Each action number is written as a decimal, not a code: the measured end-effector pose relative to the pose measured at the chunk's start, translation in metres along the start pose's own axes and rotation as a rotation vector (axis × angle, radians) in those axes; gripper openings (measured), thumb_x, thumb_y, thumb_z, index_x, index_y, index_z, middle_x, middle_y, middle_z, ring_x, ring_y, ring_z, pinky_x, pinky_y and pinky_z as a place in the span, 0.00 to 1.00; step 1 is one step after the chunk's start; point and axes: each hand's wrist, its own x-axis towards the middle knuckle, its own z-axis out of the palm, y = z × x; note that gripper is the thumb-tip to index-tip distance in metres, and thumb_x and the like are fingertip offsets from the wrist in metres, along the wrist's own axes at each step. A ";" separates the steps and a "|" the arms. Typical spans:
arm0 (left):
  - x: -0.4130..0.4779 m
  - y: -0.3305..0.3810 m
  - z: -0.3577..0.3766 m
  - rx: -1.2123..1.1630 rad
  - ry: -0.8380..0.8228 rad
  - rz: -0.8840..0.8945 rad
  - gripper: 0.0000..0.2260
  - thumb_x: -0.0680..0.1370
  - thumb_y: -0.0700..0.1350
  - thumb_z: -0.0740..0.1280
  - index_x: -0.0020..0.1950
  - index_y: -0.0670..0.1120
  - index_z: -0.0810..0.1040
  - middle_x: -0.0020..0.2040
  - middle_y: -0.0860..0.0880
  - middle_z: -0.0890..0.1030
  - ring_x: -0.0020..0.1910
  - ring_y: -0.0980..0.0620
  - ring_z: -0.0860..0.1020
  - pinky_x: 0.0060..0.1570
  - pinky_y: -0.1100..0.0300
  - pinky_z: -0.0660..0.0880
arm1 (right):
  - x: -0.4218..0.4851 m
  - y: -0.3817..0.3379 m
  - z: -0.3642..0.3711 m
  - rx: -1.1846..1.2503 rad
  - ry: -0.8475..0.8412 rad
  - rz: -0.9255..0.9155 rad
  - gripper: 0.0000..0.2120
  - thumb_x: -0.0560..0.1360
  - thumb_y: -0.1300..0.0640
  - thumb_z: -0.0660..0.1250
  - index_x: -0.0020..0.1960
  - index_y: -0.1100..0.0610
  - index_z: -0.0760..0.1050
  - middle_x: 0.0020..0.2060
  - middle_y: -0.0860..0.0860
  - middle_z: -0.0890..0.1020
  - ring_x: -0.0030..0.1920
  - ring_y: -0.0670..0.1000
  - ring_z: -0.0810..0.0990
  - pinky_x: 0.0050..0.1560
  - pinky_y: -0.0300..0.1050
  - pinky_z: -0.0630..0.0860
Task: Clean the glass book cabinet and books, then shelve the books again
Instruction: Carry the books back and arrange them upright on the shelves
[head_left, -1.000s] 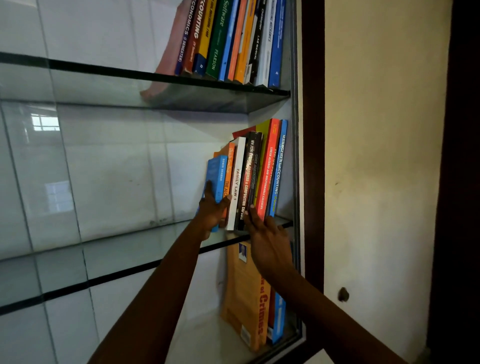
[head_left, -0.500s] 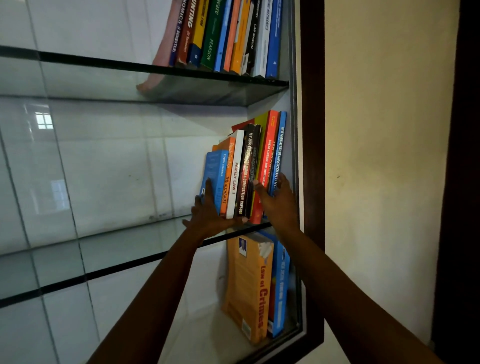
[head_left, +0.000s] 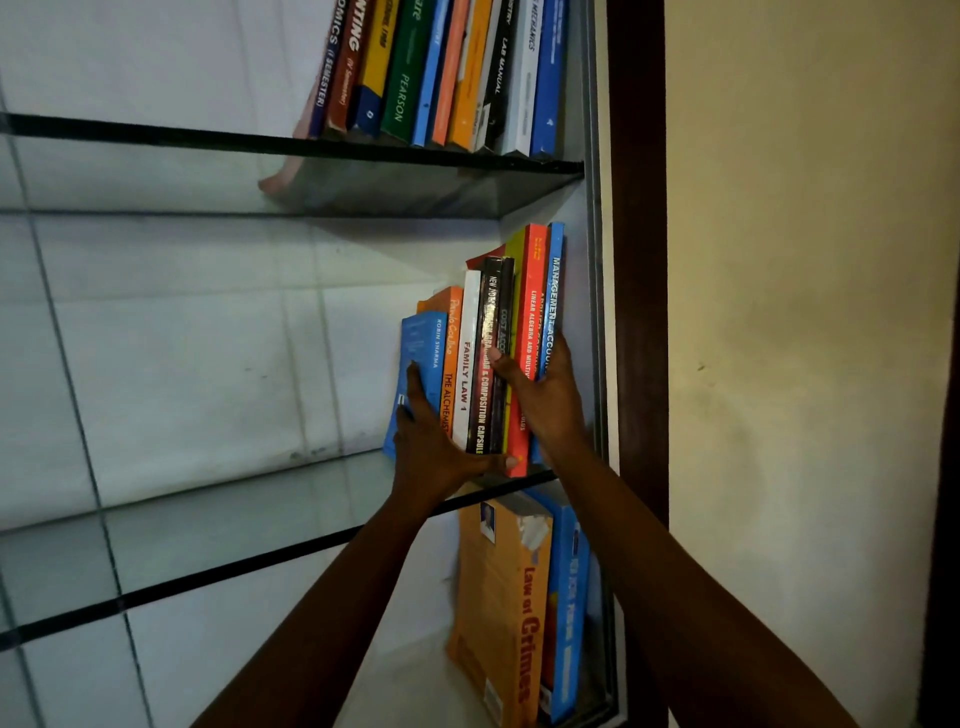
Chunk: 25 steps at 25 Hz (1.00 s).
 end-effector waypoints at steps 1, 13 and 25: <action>-0.003 0.003 0.000 0.004 0.009 -0.001 0.72 0.43 0.77 0.70 0.76 0.51 0.39 0.72 0.43 0.63 0.71 0.43 0.63 0.65 0.37 0.65 | -0.001 -0.002 -0.002 -0.011 -0.020 -0.008 0.29 0.74 0.55 0.68 0.71 0.52 0.60 0.54 0.46 0.75 0.50 0.42 0.75 0.37 0.22 0.71; -0.016 0.017 -0.006 0.145 -0.043 -0.010 0.70 0.45 0.75 0.72 0.77 0.53 0.39 0.73 0.43 0.61 0.72 0.42 0.61 0.65 0.36 0.65 | -0.045 0.022 -0.018 -0.203 -0.037 0.050 0.32 0.74 0.59 0.68 0.73 0.55 0.56 0.66 0.53 0.70 0.67 0.51 0.69 0.58 0.41 0.68; -0.010 0.026 -0.005 0.118 -0.106 -0.112 0.70 0.44 0.73 0.72 0.76 0.53 0.38 0.74 0.43 0.60 0.72 0.42 0.60 0.67 0.38 0.64 | -0.036 0.027 -0.032 -0.284 -0.138 -0.012 0.32 0.76 0.59 0.65 0.74 0.54 0.53 0.66 0.50 0.68 0.64 0.44 0.66 0.60 0.35 0.70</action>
